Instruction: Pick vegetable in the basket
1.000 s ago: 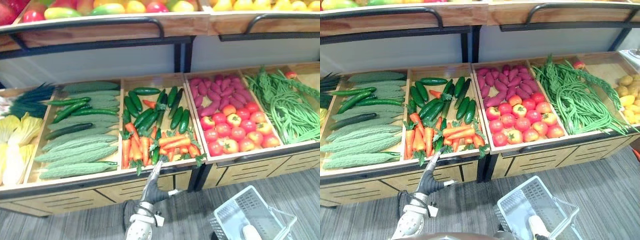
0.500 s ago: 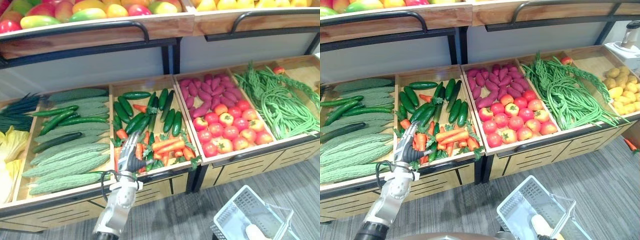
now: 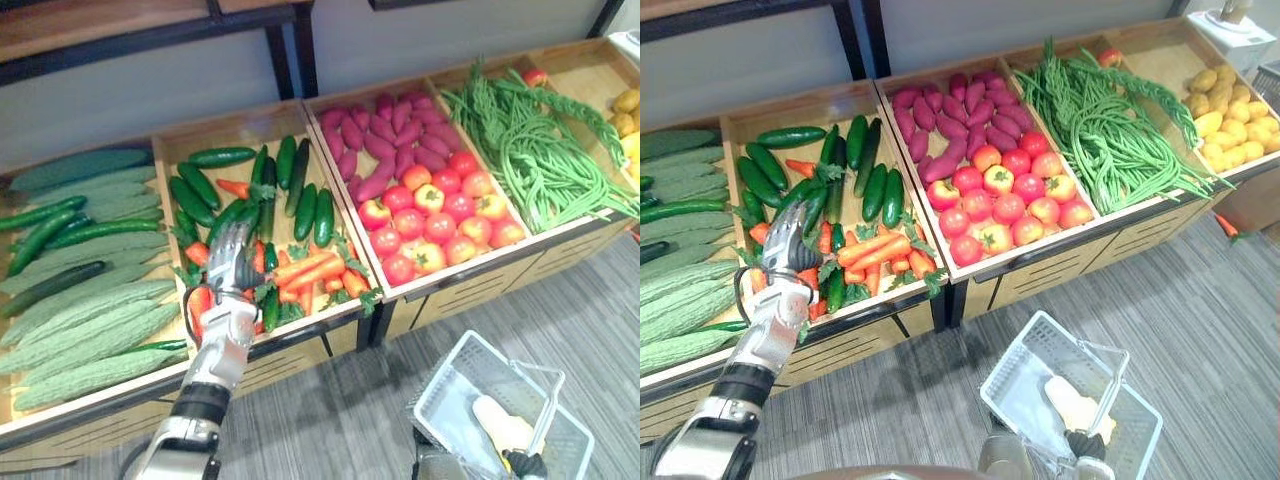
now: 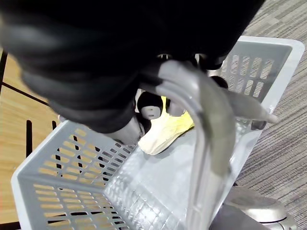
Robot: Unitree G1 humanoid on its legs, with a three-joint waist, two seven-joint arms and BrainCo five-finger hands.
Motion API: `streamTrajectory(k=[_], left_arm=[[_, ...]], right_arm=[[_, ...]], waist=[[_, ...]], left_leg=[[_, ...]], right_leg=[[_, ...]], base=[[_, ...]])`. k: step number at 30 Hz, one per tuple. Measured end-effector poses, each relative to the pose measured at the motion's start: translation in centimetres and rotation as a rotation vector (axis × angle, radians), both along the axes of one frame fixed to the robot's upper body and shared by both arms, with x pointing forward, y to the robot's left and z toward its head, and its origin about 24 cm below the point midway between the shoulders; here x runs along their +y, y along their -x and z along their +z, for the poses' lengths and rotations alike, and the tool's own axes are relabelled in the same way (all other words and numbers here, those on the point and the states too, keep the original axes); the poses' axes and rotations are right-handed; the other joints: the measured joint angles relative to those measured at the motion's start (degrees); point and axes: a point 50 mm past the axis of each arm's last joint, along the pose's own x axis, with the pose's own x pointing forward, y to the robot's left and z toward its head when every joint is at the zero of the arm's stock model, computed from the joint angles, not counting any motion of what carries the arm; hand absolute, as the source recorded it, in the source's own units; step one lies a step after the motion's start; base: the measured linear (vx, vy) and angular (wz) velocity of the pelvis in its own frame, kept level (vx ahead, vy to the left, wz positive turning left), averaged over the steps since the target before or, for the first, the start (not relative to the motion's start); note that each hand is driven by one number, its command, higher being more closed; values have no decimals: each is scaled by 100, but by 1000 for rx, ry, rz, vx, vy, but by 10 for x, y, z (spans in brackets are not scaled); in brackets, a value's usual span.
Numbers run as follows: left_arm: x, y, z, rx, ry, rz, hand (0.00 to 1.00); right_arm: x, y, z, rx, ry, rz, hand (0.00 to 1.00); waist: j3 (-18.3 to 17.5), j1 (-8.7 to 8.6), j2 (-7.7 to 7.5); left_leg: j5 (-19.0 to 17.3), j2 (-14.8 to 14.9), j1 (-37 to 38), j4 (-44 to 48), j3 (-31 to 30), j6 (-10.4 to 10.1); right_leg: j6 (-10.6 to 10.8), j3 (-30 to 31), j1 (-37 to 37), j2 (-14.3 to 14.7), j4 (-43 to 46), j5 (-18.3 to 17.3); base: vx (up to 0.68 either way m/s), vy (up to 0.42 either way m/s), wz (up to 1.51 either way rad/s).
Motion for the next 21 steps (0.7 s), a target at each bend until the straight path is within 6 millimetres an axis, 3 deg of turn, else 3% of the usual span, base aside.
streamTrajectory(k=[6,11,21], left_arm=[[-21,-14,8,-11,-53,-71,0],[-32,-17,2,14,-49,-97,0],[-33,-17,-15,88,-19,-74,0]], right_arm=[[6,-9,3,-45,-2,13,100],[8,-11,4,-56,1,20,100],[10,-16,7,-78,15,31,100]], waist=[[152,2,-70],[304,-8,-88],[398,11,-129]], left_leg=[[-11,45,4,69,307,-15],[-96,118,17,180,492,-116],[-112,146,-43,257,630,-127]], right_leg=[[-1,310,-225,83,159,-1],[-3,501,-345,160,249,-2],[-3,641,-502,191,330,-1]], base=[[-17,-34,-22],[-39,-38,-18],[-24,-29,-5]])
